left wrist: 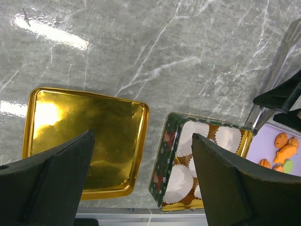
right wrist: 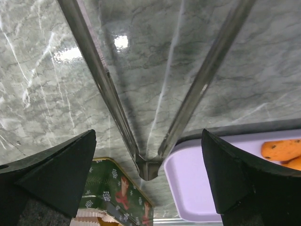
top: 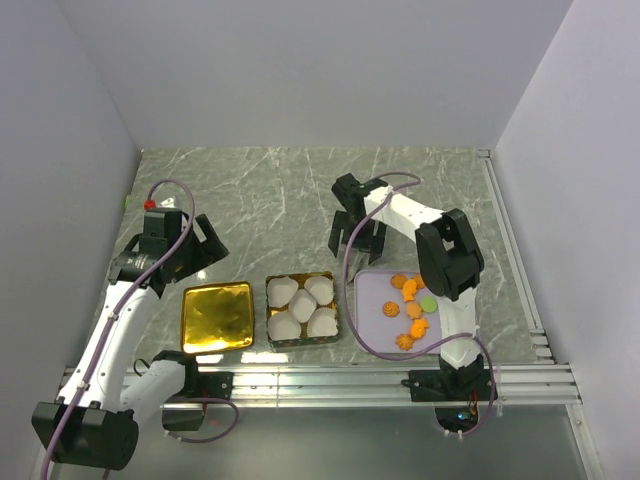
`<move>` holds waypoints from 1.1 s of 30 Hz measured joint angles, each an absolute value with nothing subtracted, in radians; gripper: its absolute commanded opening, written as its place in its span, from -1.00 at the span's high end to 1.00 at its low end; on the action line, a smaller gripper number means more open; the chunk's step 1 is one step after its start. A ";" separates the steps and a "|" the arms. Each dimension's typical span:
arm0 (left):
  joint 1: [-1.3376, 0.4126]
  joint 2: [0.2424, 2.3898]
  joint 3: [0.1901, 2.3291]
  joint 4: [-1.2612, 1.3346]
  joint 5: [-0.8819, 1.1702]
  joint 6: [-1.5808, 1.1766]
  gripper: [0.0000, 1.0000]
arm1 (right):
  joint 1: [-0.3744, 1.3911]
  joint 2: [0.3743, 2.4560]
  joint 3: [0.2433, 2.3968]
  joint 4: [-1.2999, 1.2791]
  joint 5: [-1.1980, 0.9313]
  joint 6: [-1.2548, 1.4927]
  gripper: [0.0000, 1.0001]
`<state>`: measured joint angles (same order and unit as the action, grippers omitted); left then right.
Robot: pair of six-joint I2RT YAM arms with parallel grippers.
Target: Pack the cookies
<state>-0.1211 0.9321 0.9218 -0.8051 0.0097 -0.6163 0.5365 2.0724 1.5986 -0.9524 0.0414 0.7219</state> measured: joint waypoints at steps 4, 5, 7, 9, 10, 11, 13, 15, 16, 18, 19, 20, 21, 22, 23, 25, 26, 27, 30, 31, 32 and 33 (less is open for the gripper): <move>-0.121 0.933 0.920 -0.802 0.010 -0.616 -0.79 | 0.550 2.090 1.599 -0.948 0.041 0.725 -0.89; -0.121 0.933 0.920 -0.800 0.010 -0.616 -0.79 | 0.553 2.096 1.599 -0.947 0.041 0.726 -0.88; -0.121 0.933 0.920 -0.797 0.010 -0.616 -0.79 | 0.554 2.108 1.599 -0.944 0.045 0.729 -0.87; -0.121 0.933 0.920 -0.796 0.010 -0.616 -0.79 | 0.555 2.121 1.599 -0.943 0.049 0.733 -0.84; -0.121 0.933 0.920 -0.795 0.010 -0.616 -0.79 | 0.555 2.124 1.599 -0.942 0.047 0.735 -0.82; -0.121 0.933 0.920 -0.794 0.010 -0.616 -0.79 | 0.555 2.124 1.599 -0.942 0.049 0.739 -0.79; -0.121 0.933 0.920 -0.791 0.010 -0.616 -0.79 | 0.555 2.124 1.600 -0.941 0.049 0.740 -0.71; -0.121 0.933 0.920 -0.790 0.010 -0.616 -0.79 | 0.555 2.128 1.605 -0.941 0.051 0.742 -0.62; -0.121 0.933 0.920 -0.790 0.010 -0.616 -0.78 | 0.556 2.130 1.610 -0.943 0.051 0.743 -0.59; -0.121 0.933 0.920 -0.790 0.010 -0.616 -0.78 | 0.556 2.134 1.617 -0.943 0.052 0.743 -0.49; -0.121 0.933 0.920 -0.790 0.010 -0.616 -0.78 | 0.556 2.135 1.618 -0.942 0.053 0.743 -0.46; -0.121 0.933 0.920 -0.790 0.010 -0.616 -0.78 | 0.556 2.135 1.618 -0.942 0.056 0.744 -0.40; -0.121 0.933 0.920 -0.790 0.010 -0.616 -0.78 | 0.556 2.135 1.618 -0.940 0.057 0.743 -0.36; -0.121 0.933 0.920 -0.790 0.010 -0.616 -0.77 | 0.556 2.135 1.618 -0.939 0.059 0.744 -0.32; -0.121 0.933 0.920 -0.790 0.010 -0.616 -0.77 | 0.556 2.135 1.618 -0.937 0.060 0.743 -0.27; -0.121 0.933 0.919 -0.790 0.010 -0.616 -0.77 | 0.556 2.135 1.618 -0.935 0.064 0.743 -0.15; -0.121 0.933 0.919 -0.790 0.010 -0.616 -0.76 | 0.556 2.135 1.618 -0.933 0.066 0.743 -0.10; -0.121 0.933 0.919 -0.790 0.010 -0.616 -0.76 | 0.555 2.135 1.618 -0.933 0.068 0.743 -0.06; -0.121 0.933 0.918 -0.789 0.010 -0.616 -0.75 | 0.553 2.135 1.619 -0.931 0.072 0.741 0.03; -0.121 0.933 0.918 -0.789 0.010 -0.616 -0.75 | 0.552 2.135 1.620 -0.931 0.074 0.740 0.04; -0.121 0.933 0.918 -0.789 0.010 -0.616 -0.75 | 0.551 2.135 1.622 -0.932 0.081 0.738 0.06; -0.121 0.933 0.918 -0.789 0.010 -0.616 -0.75 | 0.551 2.135 1.625 -0.933 0.091 0.734 0.06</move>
<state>-0.1215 0.9333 0.9180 -0.7895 0.0097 -0.6163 0.5510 2.1345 1.6253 -0.9329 0.0910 0.7341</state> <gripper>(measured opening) 0.877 0.483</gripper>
